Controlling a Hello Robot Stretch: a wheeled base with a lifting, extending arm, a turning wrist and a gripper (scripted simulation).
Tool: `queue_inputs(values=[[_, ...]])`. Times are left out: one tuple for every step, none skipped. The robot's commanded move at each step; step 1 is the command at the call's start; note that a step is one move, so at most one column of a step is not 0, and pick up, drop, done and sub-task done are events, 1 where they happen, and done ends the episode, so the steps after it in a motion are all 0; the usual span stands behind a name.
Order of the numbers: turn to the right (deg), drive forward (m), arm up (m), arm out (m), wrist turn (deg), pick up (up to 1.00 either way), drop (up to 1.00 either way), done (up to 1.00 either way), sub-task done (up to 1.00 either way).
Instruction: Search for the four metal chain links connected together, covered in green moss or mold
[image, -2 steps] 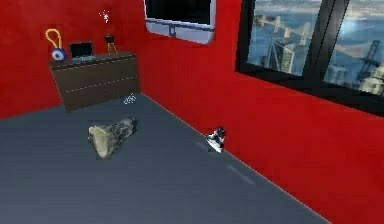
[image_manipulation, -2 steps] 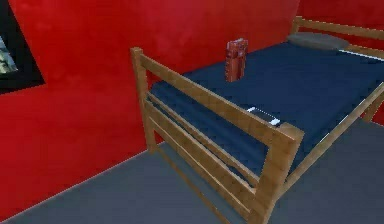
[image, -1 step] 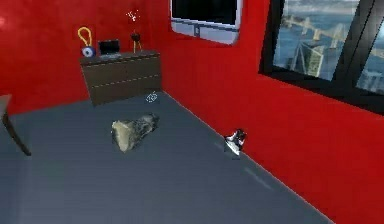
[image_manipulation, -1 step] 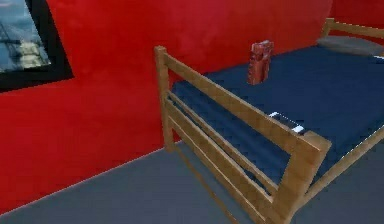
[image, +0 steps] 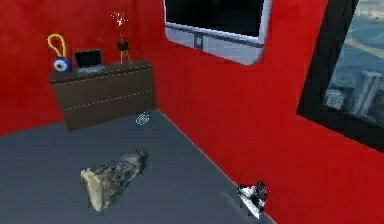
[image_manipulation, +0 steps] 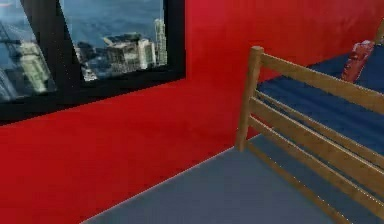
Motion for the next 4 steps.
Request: queue_inputs(values=[[-24.0, 0.00, 0.00, 0.00, 0.0, 0.00, 0.00, 0.00, 0.00], [0.0, 0.75, 0.00, 0.00, 0.0, 0.00, 0.00, 0.00, 0.00], [-45.0, 0.00, 0.00, 0.00, 0.0, 0.00, 0.00, 0.00, 0.00], [-24.0, 0.00, 0.00, 0.00, 0.0, 0.00, 0.00, 0.00, 0.00]])
